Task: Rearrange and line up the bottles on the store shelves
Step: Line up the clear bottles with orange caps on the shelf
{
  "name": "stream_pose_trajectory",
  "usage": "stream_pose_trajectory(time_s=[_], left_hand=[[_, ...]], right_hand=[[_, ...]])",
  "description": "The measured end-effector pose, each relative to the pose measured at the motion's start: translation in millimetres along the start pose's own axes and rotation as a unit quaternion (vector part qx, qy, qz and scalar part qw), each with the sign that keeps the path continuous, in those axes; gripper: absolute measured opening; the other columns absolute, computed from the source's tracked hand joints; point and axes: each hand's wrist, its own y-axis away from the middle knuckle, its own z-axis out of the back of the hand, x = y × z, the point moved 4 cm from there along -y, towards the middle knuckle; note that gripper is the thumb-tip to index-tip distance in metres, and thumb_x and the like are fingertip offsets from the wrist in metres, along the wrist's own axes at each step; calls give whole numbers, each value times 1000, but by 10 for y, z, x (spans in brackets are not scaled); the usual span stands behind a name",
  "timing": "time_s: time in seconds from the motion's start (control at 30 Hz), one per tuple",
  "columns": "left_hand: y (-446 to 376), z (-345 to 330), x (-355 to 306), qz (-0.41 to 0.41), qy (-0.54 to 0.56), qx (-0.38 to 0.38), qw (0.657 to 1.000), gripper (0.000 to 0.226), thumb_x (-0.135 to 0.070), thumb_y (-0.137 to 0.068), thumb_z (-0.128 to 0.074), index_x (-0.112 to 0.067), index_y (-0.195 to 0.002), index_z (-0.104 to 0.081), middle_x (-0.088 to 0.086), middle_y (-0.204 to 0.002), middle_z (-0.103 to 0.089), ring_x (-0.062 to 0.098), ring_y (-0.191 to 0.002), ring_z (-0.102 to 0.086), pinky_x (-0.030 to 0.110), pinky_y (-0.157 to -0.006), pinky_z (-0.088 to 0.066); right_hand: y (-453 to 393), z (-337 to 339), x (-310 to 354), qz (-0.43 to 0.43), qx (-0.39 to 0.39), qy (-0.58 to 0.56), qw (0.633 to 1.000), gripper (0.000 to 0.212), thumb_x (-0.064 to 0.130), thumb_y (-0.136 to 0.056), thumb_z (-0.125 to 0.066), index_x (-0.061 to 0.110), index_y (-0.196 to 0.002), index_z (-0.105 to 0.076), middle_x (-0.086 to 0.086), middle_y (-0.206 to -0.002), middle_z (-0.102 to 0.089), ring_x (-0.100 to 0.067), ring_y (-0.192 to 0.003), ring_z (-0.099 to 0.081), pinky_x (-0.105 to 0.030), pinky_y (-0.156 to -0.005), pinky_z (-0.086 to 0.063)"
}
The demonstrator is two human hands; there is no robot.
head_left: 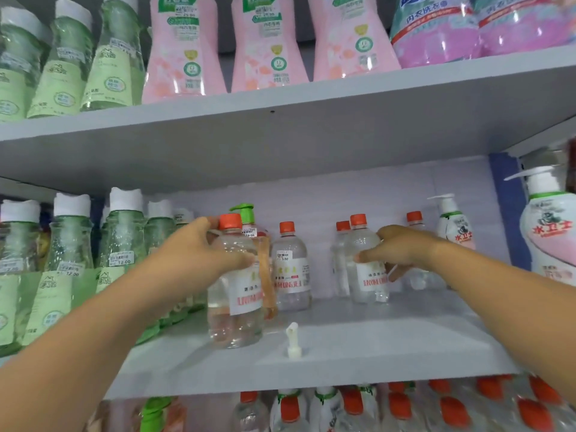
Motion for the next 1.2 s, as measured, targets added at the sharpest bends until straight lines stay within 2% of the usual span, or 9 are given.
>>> stream_pose_trajectory(time_s=[0.17, 0.3, 0.37, 0.57, 0.7, 0.77, 0.87, 0.93, 1.2], left_hand=[[-267, -611, -302, -32, 71, 93, 993, 64, -42, -66, -93, -30, -118, -57, -10, -105, -73, 10, -96, -71, 37, -88, -58], [-468, -1103, -539, -67, 18, 119, 990, 61, -52, -73, -86, -35, -118, -48, -19, -105, -62, 2, -92, -63, 27, -77, -55], [-573, -1318, -603, -71, -56, 123, 988, 65, -59, -77, -80, -31, -124, -45, -15, -112, -59, 8, -96, -61, 31, -80, -56], [-809, -1443, -617, -107, -322, 85, 937, 73, -68, -86, -65, -22, -141, -51, 2, -135, -57, 25, -118, -58, 38, -88, -53], [-918, -852, -519, -155, -284, -64, 944, 60, -61, -88, -67, -33, -139, -54, -1, -145, -47, 24, -137, -40, 41, -106, -43], [-919, -507, -327, -102, -241, -140, 955, 65, -60, -85, -71, -31, -139, -49, 0, -144, -45, 26, -135, -42, 42, -102, -46], [-877, -383, 102, 30, -174, -92, 980, 93, -68, -72, -78, -31, -145, -34, 2, -140, -45, 31, -114, -61, 45, -90, -58], [-838, -464, 316, 40, -155, -53, 986, 95, -63, -71, -81, -37, -146, -28, 1, -138, -48, 30, -103, -66, 47, -82, -61], [-850, -66, 558, 95, -211, -92, 968, 93, -43, -81, -82, -26, -152, -23, 12, -151, -36, 32, -95, -69, 41, -69, -61]], right_hand=[[1, 0, -82, 8, -11, -28, 1000, 51, 45, -83, -79, 14, -118, -60, -7, -106, -73, -24, -93, -73, -40, -76, -64], [-37, 20, -90, -15, -43, -54, 997, 42, 36, -83, -81, 9, -108, -61, -12, -101, -73, -27, -88, -73, -40, -71, -65], [-41, 34, -133, -30, -58, -53, 996, 39, 35, -84, -80, 10, -105, -60, -12, -101, -72, -28, -88, -72, -39, -73, -64], [3, 140, -234, -56, -99, -16, 993, 30, 33, -88, -76, 12, -99, -59, -12, -99, -70, -27, -88, -69, -41, -81, -61], [-36, 146, -251, -56, -86, -9, 995, 28, 33, -90, -75, 11, -99, -59, -13, -100, -70, -29, -91, -70, -44, -84, -61], [-40, 141, -234, -53, -81, -6, 995, 26, 32, -91, -74, 11, -97, -59, -12, -97, -70, -28, -87, -70, -40, -79, -61], [-41, 132, -205, -49, -76, 0, 996, 24, 31, -92, -73, 12, -94, -58, -12, -94, -71, -25, -83, -70, -34, -67, -58], [-35, 122, -194, -47, -73, 1, 996, 23, 30, -92, -73, 13, -91, -57, -11, -92, -71, -23, -81, -69, -33, -65, -56], [15, 99, -186, -48, -65, -2, 997, 25, 31, -93, -72, 13, -89, -55, -10, -89, -68, -24, -79, -66, -33, -62, -52]])
